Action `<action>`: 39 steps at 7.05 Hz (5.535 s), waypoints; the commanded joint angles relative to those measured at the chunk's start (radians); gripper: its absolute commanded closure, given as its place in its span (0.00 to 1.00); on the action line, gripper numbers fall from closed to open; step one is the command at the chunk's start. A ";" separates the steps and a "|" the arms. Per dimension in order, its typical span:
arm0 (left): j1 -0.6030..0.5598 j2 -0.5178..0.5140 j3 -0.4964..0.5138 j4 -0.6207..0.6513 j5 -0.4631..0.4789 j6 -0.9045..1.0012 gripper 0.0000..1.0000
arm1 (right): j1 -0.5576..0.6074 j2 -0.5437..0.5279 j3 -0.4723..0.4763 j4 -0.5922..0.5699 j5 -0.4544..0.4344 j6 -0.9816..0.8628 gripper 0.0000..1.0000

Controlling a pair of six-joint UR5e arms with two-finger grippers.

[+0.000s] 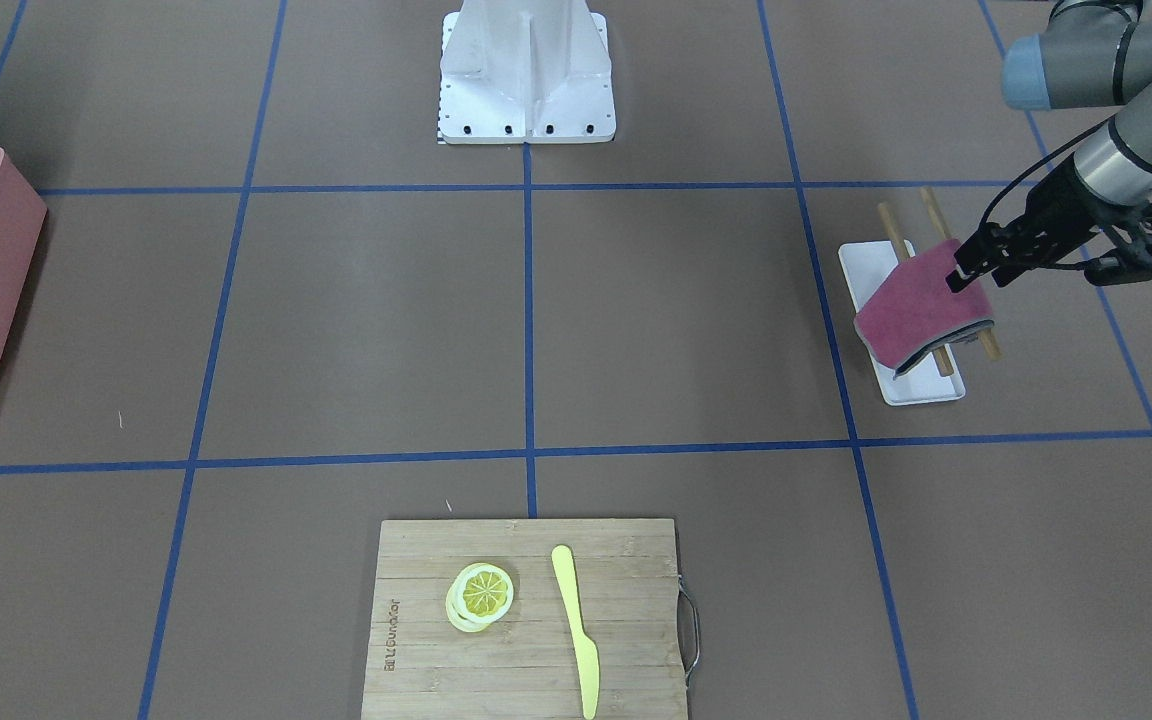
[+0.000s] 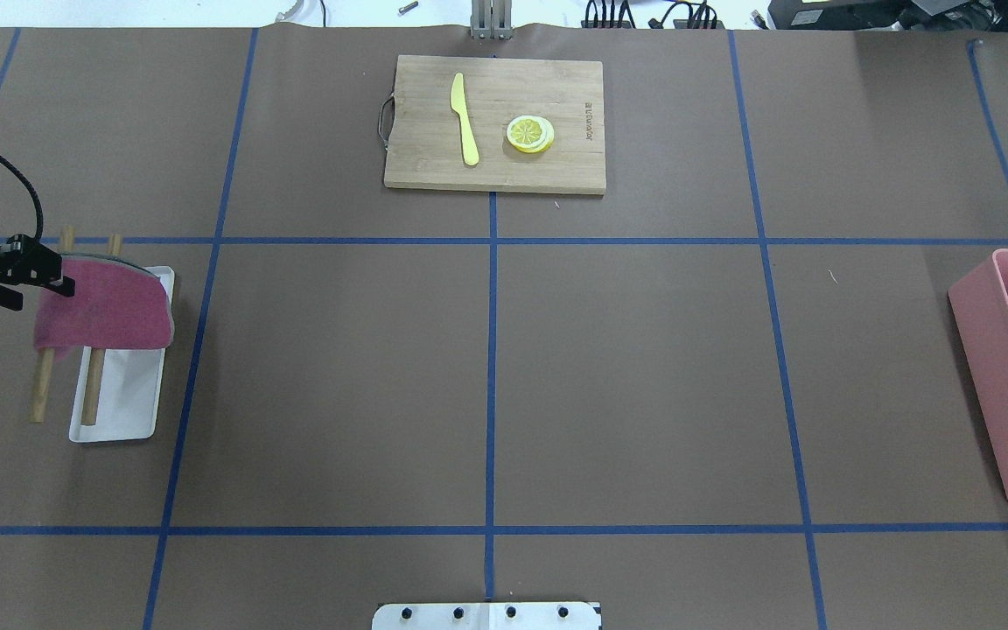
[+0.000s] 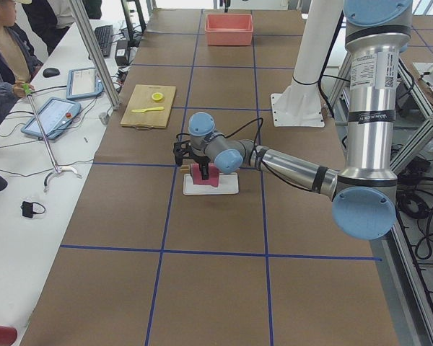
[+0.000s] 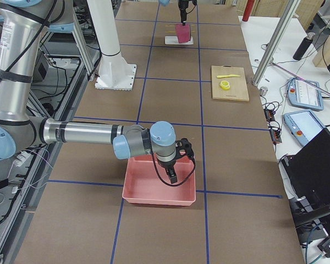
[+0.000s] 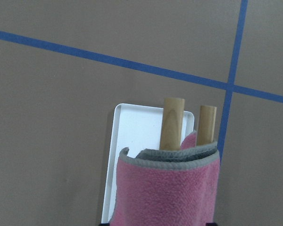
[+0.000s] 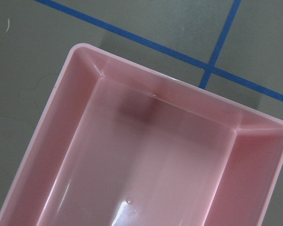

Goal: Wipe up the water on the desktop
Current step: 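Lower the left gripper onto the pink cloth on the sticks and grasp it, then lift the pink cloth off the sticks with the left gripper while the right arm approaches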

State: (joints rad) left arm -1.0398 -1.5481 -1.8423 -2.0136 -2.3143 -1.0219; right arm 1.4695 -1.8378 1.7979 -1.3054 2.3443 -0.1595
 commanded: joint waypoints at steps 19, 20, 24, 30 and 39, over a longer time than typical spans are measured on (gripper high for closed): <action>0.003 -0.004 -0.011 0.001 -0.005 -0.001 0.74 | 0.000 0.002 -0.028 0.002 0.032 -0.003 0.00; 0.003 -0.004 -0.011 0.001 -0.005 -0.001 0.60 | 0.000 0.002 -0.028 0.002 0.032 -0.003 0.00; 0.001 -0.003 -0.011 0.001 -0.004 -0.001 1.00 | 0.000 0.000 -0.028 0.002 0.033 -0.003 0.00; -0.063 -0.061 -0.092 0.076 -0.193 -0.017 1.00 | 0.000 0.029 -0.011 0.002 0.085 0.006 0.00; 0.331 -0.936 0.245 0.358 0.228 -0.679 1.00 | -0.752 0.411 0.191 0.376 -0.321 0.924 0.01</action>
State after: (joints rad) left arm -0.7401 -2.3950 -1.6884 -1.6554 -2.1234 -1.6457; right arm 0.8594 -1.4971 1.9507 -0.9325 2.1814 0.6728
